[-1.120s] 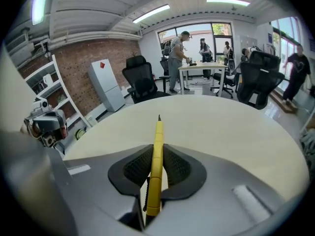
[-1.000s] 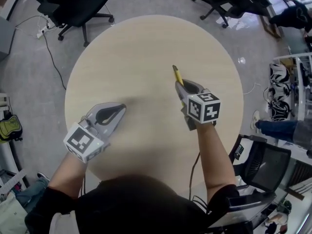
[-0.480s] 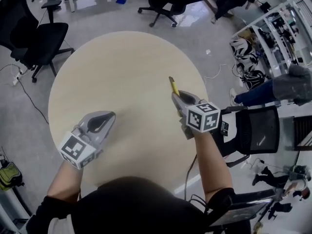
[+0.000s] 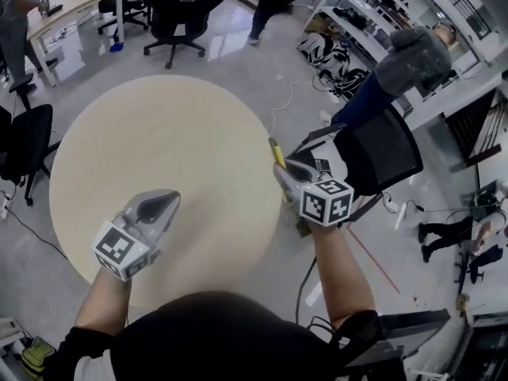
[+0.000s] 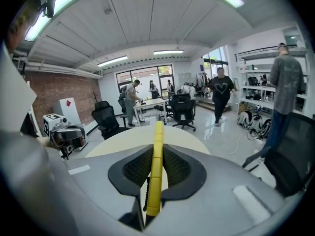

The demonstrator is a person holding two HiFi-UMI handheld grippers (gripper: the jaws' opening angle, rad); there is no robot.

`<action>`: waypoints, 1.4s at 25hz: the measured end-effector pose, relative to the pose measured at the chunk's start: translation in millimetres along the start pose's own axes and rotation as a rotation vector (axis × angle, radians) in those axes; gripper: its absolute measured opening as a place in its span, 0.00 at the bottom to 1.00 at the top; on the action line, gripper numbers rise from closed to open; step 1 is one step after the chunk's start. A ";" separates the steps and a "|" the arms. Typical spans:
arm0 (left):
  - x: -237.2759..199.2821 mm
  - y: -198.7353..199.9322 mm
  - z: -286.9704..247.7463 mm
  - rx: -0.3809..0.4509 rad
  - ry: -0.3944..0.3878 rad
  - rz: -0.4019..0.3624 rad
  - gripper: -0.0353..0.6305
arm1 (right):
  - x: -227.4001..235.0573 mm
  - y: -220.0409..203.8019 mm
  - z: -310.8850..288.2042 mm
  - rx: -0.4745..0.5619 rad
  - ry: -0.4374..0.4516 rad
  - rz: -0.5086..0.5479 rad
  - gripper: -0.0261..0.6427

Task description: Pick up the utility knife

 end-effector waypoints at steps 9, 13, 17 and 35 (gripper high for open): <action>169.6 59.8 -60.8 0.047 -0.266 -0.074 0.05 | 50.9 -62.2 239.9 0.152 -0.204 -0.106 0.15; 254.0 80.4 -81.9 0.097 -0.400 -0.088 0.05 | 57.5 -98.3 347.7 0.218 -0.301 -0.148 0.15; 330.8 94.7 -100.0 0.123 -0.529 -0.078 0.05 | 52.0 -132.0 440.8 0.280 -0.389 -0.170 0.15; 539.3 137.1 -157.2 0.158 -1.097 -0.145 0.05 | -39.5 -267.5 706.9 0.783 -0.672 -0.329 0.15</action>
Point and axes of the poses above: the fingertips, and each gripper's own axes: z backward along the fingers, x to its right, y out of its top, the point moved 5 cm from there along z, backward along the fingers, and after that the axes turned 8 degrees about -z, right-handed, at the moved point
